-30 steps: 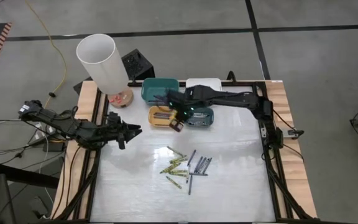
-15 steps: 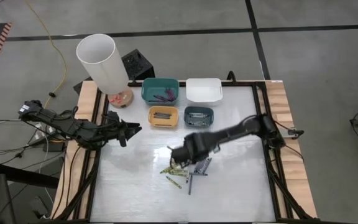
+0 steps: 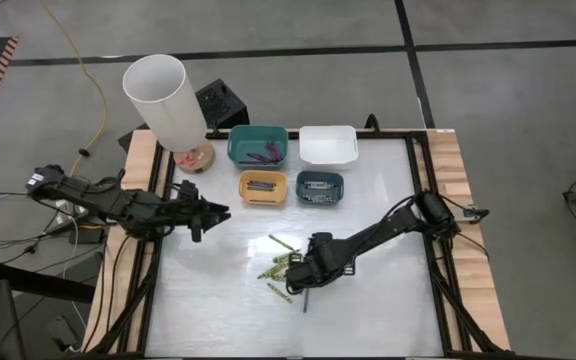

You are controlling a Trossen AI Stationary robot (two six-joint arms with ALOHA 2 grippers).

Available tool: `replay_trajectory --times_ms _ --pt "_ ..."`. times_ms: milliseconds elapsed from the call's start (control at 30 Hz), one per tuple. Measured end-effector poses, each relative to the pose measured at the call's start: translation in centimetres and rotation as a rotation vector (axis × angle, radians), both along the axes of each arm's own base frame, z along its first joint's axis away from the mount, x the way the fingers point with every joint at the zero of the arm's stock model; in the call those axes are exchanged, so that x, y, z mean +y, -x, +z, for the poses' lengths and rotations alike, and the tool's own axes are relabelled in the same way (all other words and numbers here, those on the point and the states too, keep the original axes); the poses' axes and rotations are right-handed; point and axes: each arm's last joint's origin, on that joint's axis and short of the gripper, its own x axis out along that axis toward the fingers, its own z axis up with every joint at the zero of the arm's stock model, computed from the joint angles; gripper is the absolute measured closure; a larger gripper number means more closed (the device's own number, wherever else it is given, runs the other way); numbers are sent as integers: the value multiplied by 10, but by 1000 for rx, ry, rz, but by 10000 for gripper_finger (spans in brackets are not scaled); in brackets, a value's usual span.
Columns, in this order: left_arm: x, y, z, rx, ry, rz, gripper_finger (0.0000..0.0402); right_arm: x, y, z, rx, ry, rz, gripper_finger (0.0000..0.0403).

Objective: Sort crayons
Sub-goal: Put the blue crayon into the yellow bin

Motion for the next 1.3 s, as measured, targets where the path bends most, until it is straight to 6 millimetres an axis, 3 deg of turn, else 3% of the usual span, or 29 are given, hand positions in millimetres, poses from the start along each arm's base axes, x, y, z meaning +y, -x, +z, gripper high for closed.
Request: replay_trajectory --times_ms 700,967,1300 --pt "11 6 -3 53 -16 -105 242 -73 -22 -7 14 43 8 337" --pt "13 12 -1 43 -46 -76 242 -66 -21 -7 -2 31 -25 337" --pt "17 16 -1 50 -39 -50 242 -51 -14 -31 -46 0 -94 337"
